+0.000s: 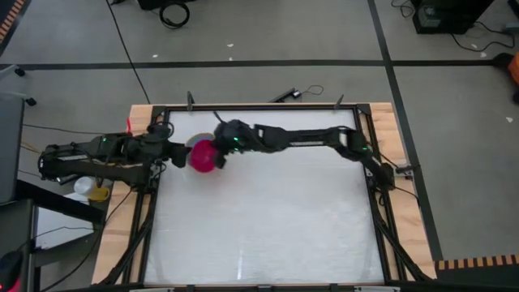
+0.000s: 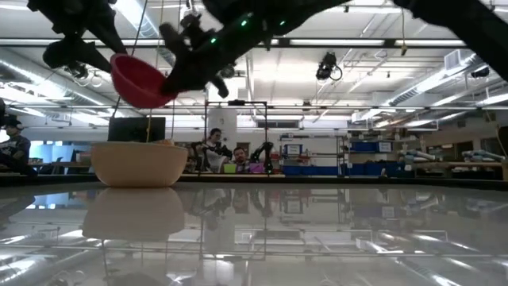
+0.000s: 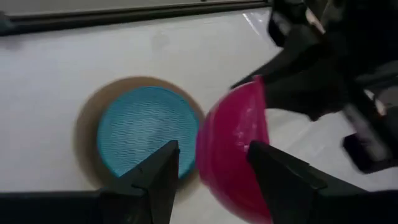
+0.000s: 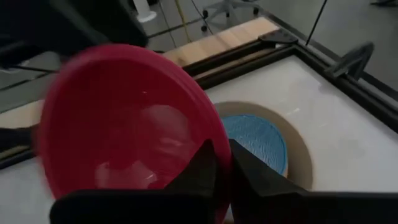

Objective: Nest bowls inside each other
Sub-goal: Stack the red bowl into the blue patterned bowl, then return to Home Position

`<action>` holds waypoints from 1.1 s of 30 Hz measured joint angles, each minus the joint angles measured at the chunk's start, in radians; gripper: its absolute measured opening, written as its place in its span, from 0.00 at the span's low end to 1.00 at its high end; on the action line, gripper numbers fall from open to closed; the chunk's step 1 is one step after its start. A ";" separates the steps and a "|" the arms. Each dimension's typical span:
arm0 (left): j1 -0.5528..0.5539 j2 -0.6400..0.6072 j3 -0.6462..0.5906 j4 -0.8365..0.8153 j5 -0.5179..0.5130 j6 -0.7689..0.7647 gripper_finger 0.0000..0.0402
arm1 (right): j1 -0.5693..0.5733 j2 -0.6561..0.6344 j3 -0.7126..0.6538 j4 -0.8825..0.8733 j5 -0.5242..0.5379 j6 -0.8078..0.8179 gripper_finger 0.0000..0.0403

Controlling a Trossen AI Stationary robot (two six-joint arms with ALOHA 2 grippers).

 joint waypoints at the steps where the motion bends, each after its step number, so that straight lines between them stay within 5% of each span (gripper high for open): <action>1: 0.000 0.000 0.000 -0.008 -0.010 0.001 0.52 | -0.009 0.035 0.042 -0.014 -0.005 -0.001 0.06; 6: 0.002 0.000 -0.001 -0.058 -0.042 -0.009 0.52 | -0.043 0.177 0.202 -0.059 -0.064 0.010 0.07; 14: 0.000 0.001 0.000 -0.091 -0.025 -0.038 0.52 | -0.076 0.241 0.273 -0.264 0.113 0.142 0.14; 26: 0.002 0.001 0.000 -0.095 -0.059 -0.014 0.52 | -0.118 0.225 0.289 -0.288 -0.232 0.174 0.40; 33: -0.008 0.003 0.000 -0.093 -0.044 -0.002 0.52 | -0.100 0.131 0.287 -0.404 -0.103 0.133 0.42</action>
